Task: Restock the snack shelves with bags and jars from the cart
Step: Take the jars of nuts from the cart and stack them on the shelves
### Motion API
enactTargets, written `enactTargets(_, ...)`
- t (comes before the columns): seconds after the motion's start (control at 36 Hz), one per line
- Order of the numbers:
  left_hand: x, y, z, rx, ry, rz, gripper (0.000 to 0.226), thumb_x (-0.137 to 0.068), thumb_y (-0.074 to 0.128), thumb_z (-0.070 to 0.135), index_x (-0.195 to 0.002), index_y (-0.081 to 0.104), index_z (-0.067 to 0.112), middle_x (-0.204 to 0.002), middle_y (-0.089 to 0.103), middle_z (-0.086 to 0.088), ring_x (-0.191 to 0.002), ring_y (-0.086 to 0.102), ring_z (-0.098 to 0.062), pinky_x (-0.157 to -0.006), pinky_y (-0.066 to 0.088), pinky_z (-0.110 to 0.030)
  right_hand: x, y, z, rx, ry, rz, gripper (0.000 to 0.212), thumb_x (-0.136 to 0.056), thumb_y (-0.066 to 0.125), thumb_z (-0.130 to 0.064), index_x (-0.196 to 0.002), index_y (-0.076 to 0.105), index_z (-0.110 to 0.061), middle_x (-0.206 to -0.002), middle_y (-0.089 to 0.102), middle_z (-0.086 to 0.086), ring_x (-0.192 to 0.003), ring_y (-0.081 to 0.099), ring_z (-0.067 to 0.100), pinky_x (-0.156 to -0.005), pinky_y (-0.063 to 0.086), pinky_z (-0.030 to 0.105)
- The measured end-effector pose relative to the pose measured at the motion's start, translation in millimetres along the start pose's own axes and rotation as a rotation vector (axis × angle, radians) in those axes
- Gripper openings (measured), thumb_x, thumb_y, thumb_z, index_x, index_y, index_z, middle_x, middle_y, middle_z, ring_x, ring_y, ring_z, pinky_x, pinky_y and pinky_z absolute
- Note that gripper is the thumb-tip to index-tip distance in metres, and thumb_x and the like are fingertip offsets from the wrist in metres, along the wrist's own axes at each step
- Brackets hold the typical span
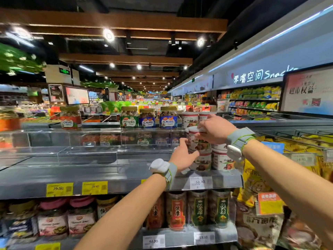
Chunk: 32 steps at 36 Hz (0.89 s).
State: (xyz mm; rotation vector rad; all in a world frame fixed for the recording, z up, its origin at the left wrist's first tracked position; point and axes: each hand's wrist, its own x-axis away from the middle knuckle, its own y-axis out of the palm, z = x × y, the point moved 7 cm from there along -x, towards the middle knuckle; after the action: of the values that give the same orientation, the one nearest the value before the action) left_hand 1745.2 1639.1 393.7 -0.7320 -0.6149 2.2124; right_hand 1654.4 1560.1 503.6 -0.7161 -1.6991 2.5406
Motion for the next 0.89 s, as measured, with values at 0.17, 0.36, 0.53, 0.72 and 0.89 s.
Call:
enactTargets(0.17,0.4,0.2,4.4,-0.007,-0.004,0.019,0.074,-0.096,0.062,0.037,-0.152,0.019,0.013,-0.144,0.05,-0.014,-0.13,0.049,-0.032,-0.103,0.044,-0.04,2.2,-6.4,-5.5,0.103,-0.006,0.019,0.051,-0.097,0.044,-0.062,-0.126,0.06,-0.025,-0.128,0.064,-0.001,-0.13,0.036,0.027,-0.101,0.034,0.043)
enactTargets(0.36,-3.7,2.1,7.0,-0.023,-0.022,-0.009,0.073,-0.097,0.058,0.033,-0.154,0.018,0.012,-0.147,0.048,-0.014,-0.13,0.05,-0.032,-0.103,0.044,-0.04,2.3,-1.6,-3.3,0.075,0.034,-0.007,0.047,-0.098,0.043,-0.059,-0.122,0.06,-0.022,-0.126,0.062,0.0,-0.128,0.036,0.027,-0.102,0.034,0.05)
enactTargets(0.53,-3.8,0.9,9.6,0.033,-0.061,-0.003,0.071,-0.094,0.061,0.032,-0.15,0.022,0.011,-0.142,0.052,-0.013,-0.125,0.053,-0.031,-0.103,0.046,-0.041,2.0,0.7,-3.7,0.065,0.05,-0.01,0.05,-0.099,0.042,-0.059,-0.129,0.057,-0.021,-0.131,0.061,0.001,-0.127,0.041,0.027,-0.103,0.037,0.049)
enactTargets(0.72,-3.9,1.4,11.6,0.046,-0.061,-0.015,0.075,-0.093,0.061,0.032,-0.15,0.019,0.01,-0.139,0.054,-0.015,-0.118,0.058,-0.033,-0.099,0.049,-0.044,0.2,0.9,-0.3,0.015,0.039,-0.029,0.048,-0.099,0.047,-0.053,-0.136,0.054,-0.023,-0.132,0.062,0.001,-0.127,0.041,0.028,-0.102,0.04,0.045)
enactTargets(0.89,-5.2,0.2,11.5,0.095,-0.075,-0.019,0.072,-0.092,0.062,0.03,-0.148,0.02,0.01,-0.125,0.062,-0.014,-0.105,0.063,-0.029,-0.088,0.053,-0.04,-0.6,-2.8,2.6,-0.11,0.03,-0.081,0.047,-0.1,0.053,-0.043,-0.143,0.05,-0.024,-0.132,0.062,0.001,-0.124,0.041,0.025,-0.1,0.04,0.041)
